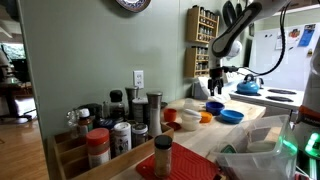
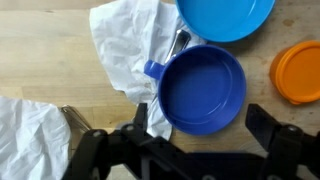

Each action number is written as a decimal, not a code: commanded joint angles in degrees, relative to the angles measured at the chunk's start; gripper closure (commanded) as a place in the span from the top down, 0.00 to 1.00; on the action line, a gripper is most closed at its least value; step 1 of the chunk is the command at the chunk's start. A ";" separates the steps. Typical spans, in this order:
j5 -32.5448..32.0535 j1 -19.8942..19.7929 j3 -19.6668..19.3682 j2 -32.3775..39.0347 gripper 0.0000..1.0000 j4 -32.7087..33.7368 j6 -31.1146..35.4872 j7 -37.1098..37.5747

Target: Pour the contents of the big blue cup into the blue bowl

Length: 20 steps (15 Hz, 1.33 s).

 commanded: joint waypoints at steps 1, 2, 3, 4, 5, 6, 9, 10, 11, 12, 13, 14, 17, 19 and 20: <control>0.45 -0.27 -1.06 2.58 1.00 -0.78 4.42 -5.33; -0.23 -0.42 -1.17 3.15 1.00 -0.76 5.16 -5.66; -0.27 -0.60 -1.30 3.71 1.00 -0.72 5.68 -6.54; -0.53 -0.74 -1.35 4.21 1.00 -0.67 6.08 -6.91; -0.51 -0.81 -1.36 4.91 1.00 -0.58 6.47 -7.45; -0.59 -0.81 -1.31 5.54 1.00 -0.57 6.89 -7.79; -1.46 -0.86 -1.23 7.54 1.00 -0.42 8.06 -7.18; -1.62 -0.93 -1.26 7.99 0.98 -0.39 8.40 -6.96; -1.71 -1.00 -1.30 8.37 0.92 -0.37 8.80 -6.97; -1.68 -1.08 -1.33 8.75 0.86 -0.34 9.08 -6.97; -1.96 -1.14 -1.37 9.12 0.76 -0.31 9.29 -6.66; -1.94 -1.15 -1.31 9.42 0.60 -0.33 9.39 -6.62; -2.00 -1.22 -1.37 10.25 0.36 -0.14 9.33 -6.46; -2.00 -1.27 -1.43 10.40 0.21 -0.06 9.28 -6.38; -2.03 -1.30 -1.47 10.45 0.14 0.00 9.26 -6.33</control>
